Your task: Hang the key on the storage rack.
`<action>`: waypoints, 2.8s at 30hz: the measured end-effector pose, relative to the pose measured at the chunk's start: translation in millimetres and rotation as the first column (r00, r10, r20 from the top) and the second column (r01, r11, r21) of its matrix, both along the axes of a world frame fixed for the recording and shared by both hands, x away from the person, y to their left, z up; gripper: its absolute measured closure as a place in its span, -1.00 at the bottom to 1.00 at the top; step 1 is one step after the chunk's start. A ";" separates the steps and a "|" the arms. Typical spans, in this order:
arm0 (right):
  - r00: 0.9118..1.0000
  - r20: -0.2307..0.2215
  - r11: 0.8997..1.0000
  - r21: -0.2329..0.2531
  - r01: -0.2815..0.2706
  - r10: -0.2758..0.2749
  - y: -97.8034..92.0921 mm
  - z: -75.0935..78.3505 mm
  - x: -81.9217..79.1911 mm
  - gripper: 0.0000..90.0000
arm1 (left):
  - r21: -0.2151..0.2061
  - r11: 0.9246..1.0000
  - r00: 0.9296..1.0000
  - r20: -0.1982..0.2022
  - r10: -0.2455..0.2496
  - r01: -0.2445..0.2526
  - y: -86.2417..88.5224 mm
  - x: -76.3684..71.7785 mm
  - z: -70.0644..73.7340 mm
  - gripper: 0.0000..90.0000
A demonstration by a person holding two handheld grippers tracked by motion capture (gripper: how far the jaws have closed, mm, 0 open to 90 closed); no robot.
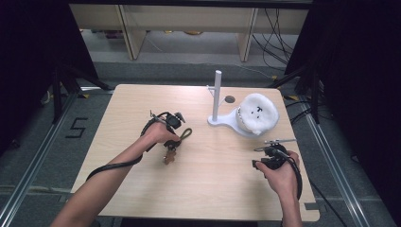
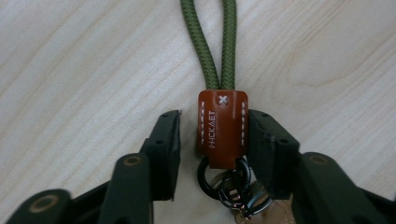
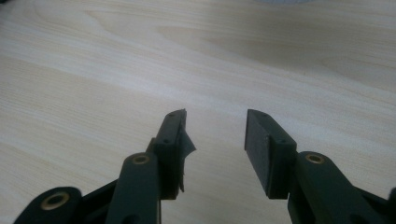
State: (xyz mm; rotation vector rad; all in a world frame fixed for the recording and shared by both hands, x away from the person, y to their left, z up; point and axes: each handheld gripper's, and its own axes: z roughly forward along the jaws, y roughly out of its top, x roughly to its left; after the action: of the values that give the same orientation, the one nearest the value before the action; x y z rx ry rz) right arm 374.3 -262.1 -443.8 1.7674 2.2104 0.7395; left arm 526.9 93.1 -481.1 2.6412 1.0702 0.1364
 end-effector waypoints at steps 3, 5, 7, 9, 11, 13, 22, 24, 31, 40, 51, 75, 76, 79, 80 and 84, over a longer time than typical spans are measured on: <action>1.000 0.004 1.000 0.002 -0.005 0.005 -0.7 -0.1 0.0 0.31 | 0.015 1.000 1.000 0.015 -0.015 0.015 -1.1 -2.4 0.9 0.46; 1.000 0.005 1.000 0.001 0.000 0.000 -0.8 0.3 -0.3 0.31 | 0.023 0.999 0.999 0.030 -0.028 0.028 -2.4 -5.3 0.9 0.48; 1.000 0.007 1.000 0.001 0.000 0.000 -0.9 0.4 -0.4 0.31 | 0.033 0.999 0.998 0.039 -0.041 0.040 -2.2 -6.6 1.4 0.50; 1.000 0.006 1.000 0.002 -0.002 0.002 -1.1 0.4 -0.4 0.31 | 0.029 0.999 0.998 0.045 -0.032 0.030 -1.8 -8.2 1.3 0.51; 1.000 0.007 1.000 0.002 -0.006 0.006 -1.5 0.3 -0.4 0.31 | 0.023 0.999 0.998 0.047 -0.031 0.030 -1.1 -8.6 0.9 0.51; 1.000 0.013 1.000 -0.012 -0.002 0.002 -2.0 0.0 0.1 0.31 | 0.015 0.999 0.998 0.054 -0.029 0.028 -0.2 -9.9 0.6 0.51; 1.000 0.010 1.000 0.004 0.000 0.000 -1.2 0.2 0.2 0.30 | -0.058 0.997 0.993 0.110 -0.043 0.049 12.4 -21.7 4.8 0.52; 1.000 0.011 1.000 0.004 -0.001 0.001 -0.9 0.2 0.1 0.29 | -0.083 0.995 0.992 0.117 -0.039 0.049 15.8 -24.9 6.9 0.52; 1.000 0.015 1.000 0.006 -0.002 0.002 -0.2 -0.1 -0.1 0.28 | -0.157 0.986 0.983 0.180 -0.022 0.051 25.0 -34.6 10.6 0.52; 1.000 0.014 1.000 0.009 -0.007 0.007 0.3 -0.2 -0.1 0.28 | -0.218 0.975 0.974 0.227 0.004 0.047 32.7 -44.3 11.7 0.52; 1.000 0.018 1.000 0.005 -0.005 0.005 -0.7 0.2 -0.6 0.27 | -0.307 0.950 0.948 0.313 0.054 0.048 36.8 -55.4 18.0 0.52; 1.000 0.027 1.000 0.008 0.001 -0.001 -1.7 1.2 -1.4 0.26 | -0.412 0.907 0.900 0.422 0.106 0.087 33.3 -63.9 38.8 0.52; 1.000 0.027 1.000 0.005 -0.002 0.002 -2.0 1.2 -1.5 0.26 | -0.418 0.904 0.901 0.421 0.106 0.088 32.4 -64.0 39.7 0.52; 0.999 0.036 1.000 0.005 -0.006 0.005 -2.5 0.8 -1.0 0.26 | -0.421 0.902 0.898 0.428 0.106 0.094 30.5 -63.8 41.5 0.52; 1.000 0.026 1.000 0.007 0.000 0.000 -2.2 1.3 -1.3 0.26 | -0.427 0.899 0.895 0.431 0.113 0.093 29.5 -63.7 42.1 0.52; 0.999 0.051 1.000 -0.012 -0.011 0.011 -4.5 -0.8 0.5 0.26 | -0.432 0.897 0.892 0.438 0.114 0.097 27.0 -62.6 44.2 0.52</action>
State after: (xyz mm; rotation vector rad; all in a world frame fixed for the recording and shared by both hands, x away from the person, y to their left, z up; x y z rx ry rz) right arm 374.7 -266.7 -444.6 1.7126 2.1885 0.7639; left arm 464.3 120.1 -436.9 2.0482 0.8297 0.4341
